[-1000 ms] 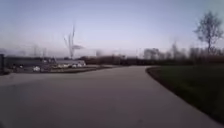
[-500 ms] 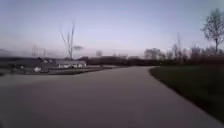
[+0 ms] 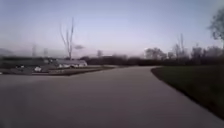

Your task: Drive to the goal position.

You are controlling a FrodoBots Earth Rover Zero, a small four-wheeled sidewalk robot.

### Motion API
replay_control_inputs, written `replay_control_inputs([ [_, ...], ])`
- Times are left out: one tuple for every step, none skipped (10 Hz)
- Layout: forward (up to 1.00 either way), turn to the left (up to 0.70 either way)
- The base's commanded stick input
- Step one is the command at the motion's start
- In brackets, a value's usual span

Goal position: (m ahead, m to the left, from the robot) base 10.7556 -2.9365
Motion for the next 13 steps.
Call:
replay_control_inputs([
  [1.00,0.01],
  [1.00,-0.20],
  [1.00,-0.38],
  [1.00,-0.36],
  [1.00,-0.17],
  [1.00,-0.07],
  [1.00,0.00],
  [1.00,-0.03],
  [1.00,-0.32],
  [1.00,-0.37],
  [1.00,-0.24],
  [1.00,0.01],
  [1.00,0.01],
])
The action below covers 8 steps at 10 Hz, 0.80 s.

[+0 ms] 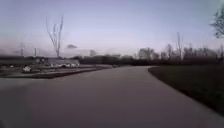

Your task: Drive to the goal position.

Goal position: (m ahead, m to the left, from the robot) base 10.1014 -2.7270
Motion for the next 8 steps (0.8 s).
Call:
replay_control_inputs([
  [1.00,0.06],
  [1.00,0.07],
  [1.00,0.08],
  [1.00,0.04],
  [1.00,0.03],
  [1.00,0.01],
  [1.00,0.01],
  [1.00,-0.13],
])
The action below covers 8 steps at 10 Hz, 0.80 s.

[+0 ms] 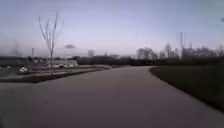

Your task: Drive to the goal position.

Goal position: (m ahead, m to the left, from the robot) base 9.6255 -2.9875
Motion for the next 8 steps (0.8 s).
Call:
replay_control_inputs([
  [1.00,-0.39],
  [1.00,-0.29],
  [1.00,-0.06],
  [1.00,0.01],
  [1.00,0.01],
  [1.00,0.01],
  [1.00,0.01],
  [1.00,0.01],
])
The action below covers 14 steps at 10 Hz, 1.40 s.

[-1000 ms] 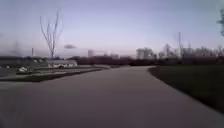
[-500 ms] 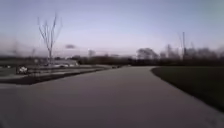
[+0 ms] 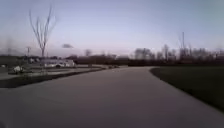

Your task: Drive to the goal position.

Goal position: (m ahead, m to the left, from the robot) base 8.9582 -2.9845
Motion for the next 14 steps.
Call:
replay_control_inputs([
  [1.00,-0.21],
  [1.00,-0.38],
  [1.00,-0.27],
  [1.00,-0.08],
  [1.00,0.01],
  [1.00,0.01],
  [1.00,0.01],
  [1.00,0.01],
  [1.00,0.01],
  [1.00,0.01],
  [1.00,0.01],
  [1.00,0.01],
  [1.00,0.01],
  [1.00,0.01],
])
